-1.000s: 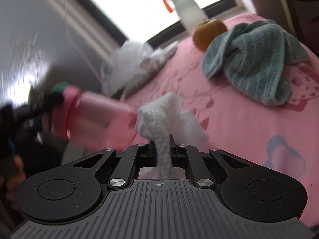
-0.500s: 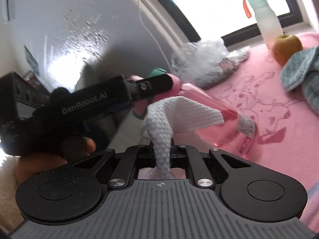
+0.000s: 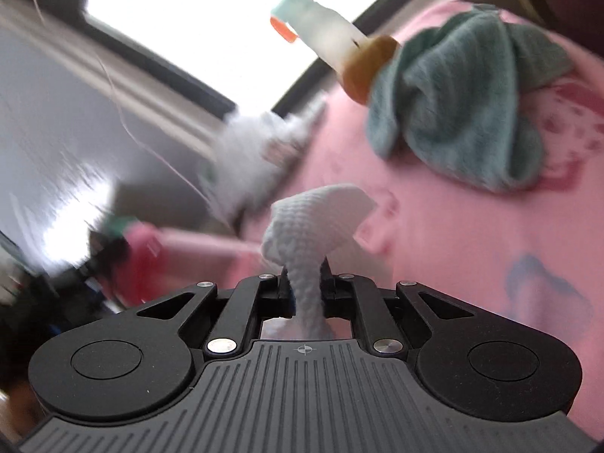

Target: Clean container

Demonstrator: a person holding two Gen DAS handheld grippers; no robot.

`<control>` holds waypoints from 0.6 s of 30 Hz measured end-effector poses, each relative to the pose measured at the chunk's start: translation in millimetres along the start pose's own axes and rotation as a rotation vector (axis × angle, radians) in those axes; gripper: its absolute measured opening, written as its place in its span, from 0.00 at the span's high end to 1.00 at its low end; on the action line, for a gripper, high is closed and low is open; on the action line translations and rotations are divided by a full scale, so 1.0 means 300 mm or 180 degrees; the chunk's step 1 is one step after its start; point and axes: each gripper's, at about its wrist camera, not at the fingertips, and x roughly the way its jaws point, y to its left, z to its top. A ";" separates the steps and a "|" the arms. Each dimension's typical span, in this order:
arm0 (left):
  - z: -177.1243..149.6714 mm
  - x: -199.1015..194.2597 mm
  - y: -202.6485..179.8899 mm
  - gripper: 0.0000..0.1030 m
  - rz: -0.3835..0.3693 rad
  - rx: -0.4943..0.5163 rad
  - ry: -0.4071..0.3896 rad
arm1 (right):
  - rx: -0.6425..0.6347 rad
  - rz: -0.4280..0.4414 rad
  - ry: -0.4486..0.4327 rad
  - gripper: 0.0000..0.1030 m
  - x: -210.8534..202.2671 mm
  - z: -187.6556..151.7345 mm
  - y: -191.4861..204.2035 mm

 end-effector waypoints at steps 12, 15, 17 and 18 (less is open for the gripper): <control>0.000 -0.010 0.023 0.30 -0.0056 0.0037 0.0011 | -0.0216 -0.0194 0.0583 0.86 0.036 -0.044 -0.014; 0.000 -0.011 0.022 0.30 -0.0061 0.0032 0.0010 | -0.0513 0.0043 0.0812 0.87 0.028 -0.063 0.042; 0.001 -0.012 0.019 0.30 -0.0065 0.0042 0.0012 | -0.0688 0.0251 0.0929 0.87 0.029 -0.071 0.092; 0.001 -0.014 0.019 0.30 -0.0068 0.0048 0.0013 | -0.0759 0.0393 0.0972 0.87 0.024 -0.073 0.118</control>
